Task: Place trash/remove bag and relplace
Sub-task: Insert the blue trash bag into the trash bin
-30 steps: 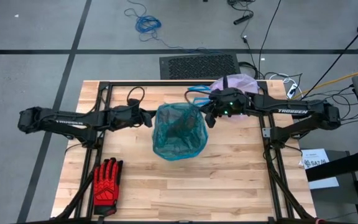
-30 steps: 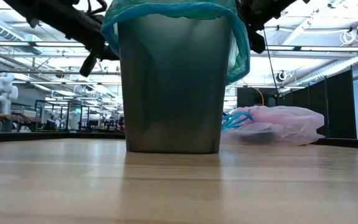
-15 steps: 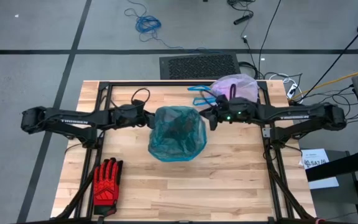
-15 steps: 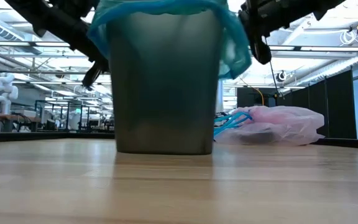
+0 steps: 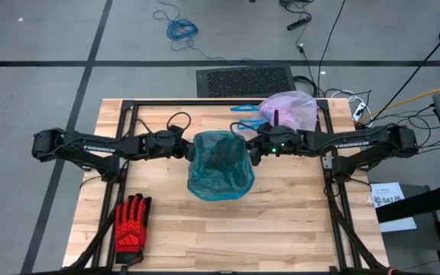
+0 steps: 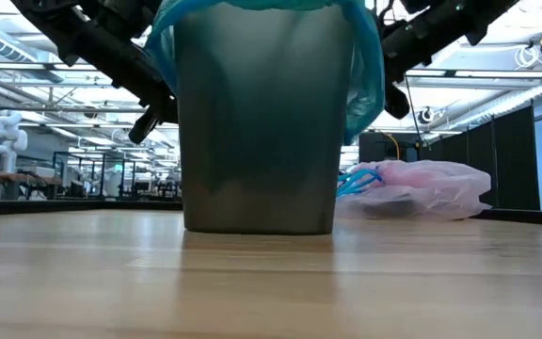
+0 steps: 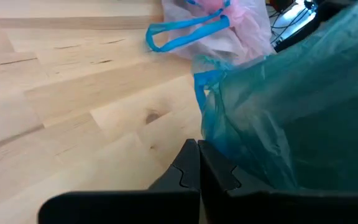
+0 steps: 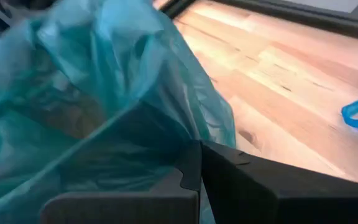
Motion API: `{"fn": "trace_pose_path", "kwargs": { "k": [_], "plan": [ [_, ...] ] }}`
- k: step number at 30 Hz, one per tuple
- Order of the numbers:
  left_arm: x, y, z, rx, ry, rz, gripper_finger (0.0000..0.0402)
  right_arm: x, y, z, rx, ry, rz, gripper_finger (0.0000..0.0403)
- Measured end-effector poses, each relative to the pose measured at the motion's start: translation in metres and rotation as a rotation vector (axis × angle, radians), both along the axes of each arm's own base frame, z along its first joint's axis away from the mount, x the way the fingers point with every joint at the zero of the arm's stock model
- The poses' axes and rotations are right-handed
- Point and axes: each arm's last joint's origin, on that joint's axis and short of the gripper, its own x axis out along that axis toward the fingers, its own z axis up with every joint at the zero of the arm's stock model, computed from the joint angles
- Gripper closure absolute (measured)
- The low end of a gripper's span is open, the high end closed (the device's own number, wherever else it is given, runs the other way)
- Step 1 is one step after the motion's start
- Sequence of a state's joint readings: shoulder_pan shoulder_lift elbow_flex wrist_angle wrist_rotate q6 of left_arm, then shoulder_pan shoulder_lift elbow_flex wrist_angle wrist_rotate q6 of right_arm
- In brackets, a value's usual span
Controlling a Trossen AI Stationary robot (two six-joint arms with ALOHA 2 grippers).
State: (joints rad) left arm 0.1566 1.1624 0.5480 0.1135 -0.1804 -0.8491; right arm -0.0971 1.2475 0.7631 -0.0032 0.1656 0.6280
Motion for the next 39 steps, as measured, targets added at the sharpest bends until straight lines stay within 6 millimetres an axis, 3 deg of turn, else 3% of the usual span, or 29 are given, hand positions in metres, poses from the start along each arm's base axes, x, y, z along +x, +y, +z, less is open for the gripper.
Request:
{"fn": "trace_pose_path", "kwargs": {
  "k": [9, 15, 22, 26, 30, 35, 39],
  "plan": [
    [0.004, 0.0, -0.007, 0.004, 0.033, -0.021, 0.0402, 0.002, 0.001, -0.011, 0.02, 0.079, 0.016, 0.0403],
    [0.001, 0.0, 0.002, 0.012, -0.018, -0.024, 0.0402, -0.015, 0.002, 0.003, -0.024, 0.087, 0.012, 0.0403],
    [-0.017, -0.004, 0.028, 0.029, -0.122, -0.038, 0.0402, -0.051, 0.004, 0.029, -0.085, 0.07, -0.003, 0.0403],
    [-0.031, -0.022, 0.05, -0.017, -0.233, -0.166, 0.0402, -0.075, 0.018, 0.044, -0.105, 0.032, 0.015, 0.0403],
    [-0.045, -0.044, 0.062, -0.032, -0.226, -0.157, 0.0401, -0.092, 0.041, 0.053, -0.137, -0.018, 0.0, 0.0403],
    [-0.054, -0.066, 0.057, -0.054, -0.159, -0.11, 0.0401, -0.096, 0.067, 0.051, -0.11, -0.03, 0.04, 0.0403],
    [-0.054, -0.072, 0.046, -0.033, -0.073, -0.036, 0.0401, -0.091, 0.075, 0.046, -0.104, -0.01, 0.045, 0.0403]
  ]
}}
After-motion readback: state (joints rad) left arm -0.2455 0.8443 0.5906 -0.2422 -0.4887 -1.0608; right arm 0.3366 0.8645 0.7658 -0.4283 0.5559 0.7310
